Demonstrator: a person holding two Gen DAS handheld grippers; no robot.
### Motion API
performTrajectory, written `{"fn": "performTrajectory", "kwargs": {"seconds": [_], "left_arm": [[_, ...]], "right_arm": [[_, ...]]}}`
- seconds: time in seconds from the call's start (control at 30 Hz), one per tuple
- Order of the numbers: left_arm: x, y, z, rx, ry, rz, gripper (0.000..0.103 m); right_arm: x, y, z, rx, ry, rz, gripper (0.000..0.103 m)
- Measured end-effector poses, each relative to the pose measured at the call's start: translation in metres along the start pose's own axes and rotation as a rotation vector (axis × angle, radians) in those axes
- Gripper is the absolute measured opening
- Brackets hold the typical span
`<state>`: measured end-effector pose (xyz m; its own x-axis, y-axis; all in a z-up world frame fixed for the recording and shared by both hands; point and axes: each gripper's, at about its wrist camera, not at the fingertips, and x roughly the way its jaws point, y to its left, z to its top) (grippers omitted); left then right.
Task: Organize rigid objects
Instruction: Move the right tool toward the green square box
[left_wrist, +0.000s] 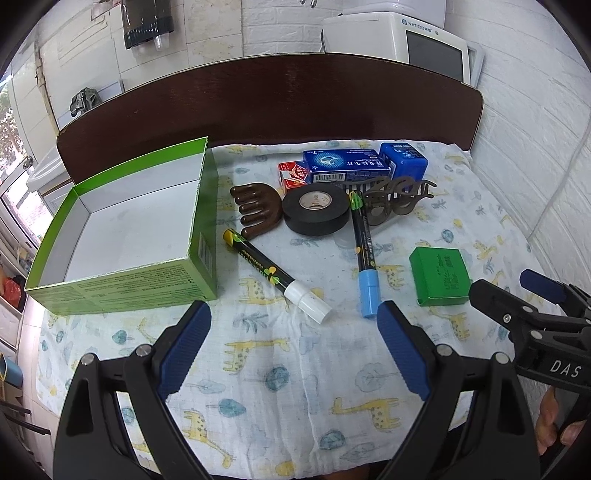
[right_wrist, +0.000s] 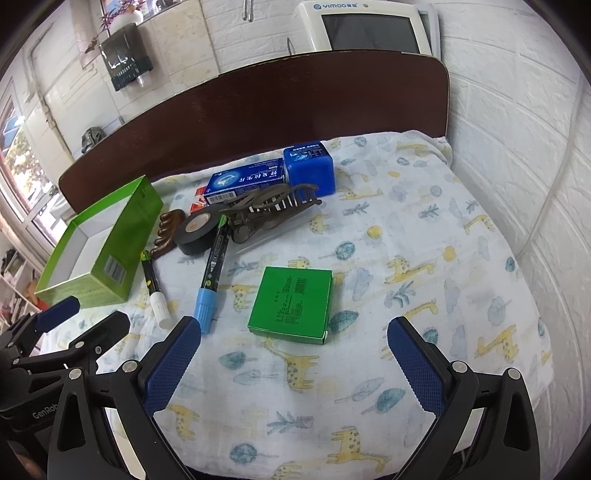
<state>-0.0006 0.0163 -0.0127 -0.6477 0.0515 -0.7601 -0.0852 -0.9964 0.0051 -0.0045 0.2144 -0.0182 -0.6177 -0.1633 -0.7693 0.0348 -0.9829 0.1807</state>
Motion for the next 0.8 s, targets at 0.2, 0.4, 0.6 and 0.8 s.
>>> {"fn": "performTrajectory", "kwargs": {"seconds": [0.2,0.4,0.6,0.8], "left_arm": [[-0.001,0.005,-0.003,-0.004,0.004,0.005,0.091],[0.001,0.007,-0.004,-0.013,0.006,-0.003,0.091],[0.004,0.001,-0.001,-0.001,0.011,-0.013,0.091],[-0.001,-0.016,0.009,0.013,-0.002,-0.097,0.089]], "right_arm": [[0.007,-0.002,-0.002,0.008,0.025,0.003,0.102],[0.008,-0.008,-0.003,0.019,0.030,-0.016,0.102],[0.012,-0.016,-0.002,0.042,0.037,-0.022,0.102],[0.013,-0.020,-0.001,0.045,0.027,-0.019,0.095]]}}
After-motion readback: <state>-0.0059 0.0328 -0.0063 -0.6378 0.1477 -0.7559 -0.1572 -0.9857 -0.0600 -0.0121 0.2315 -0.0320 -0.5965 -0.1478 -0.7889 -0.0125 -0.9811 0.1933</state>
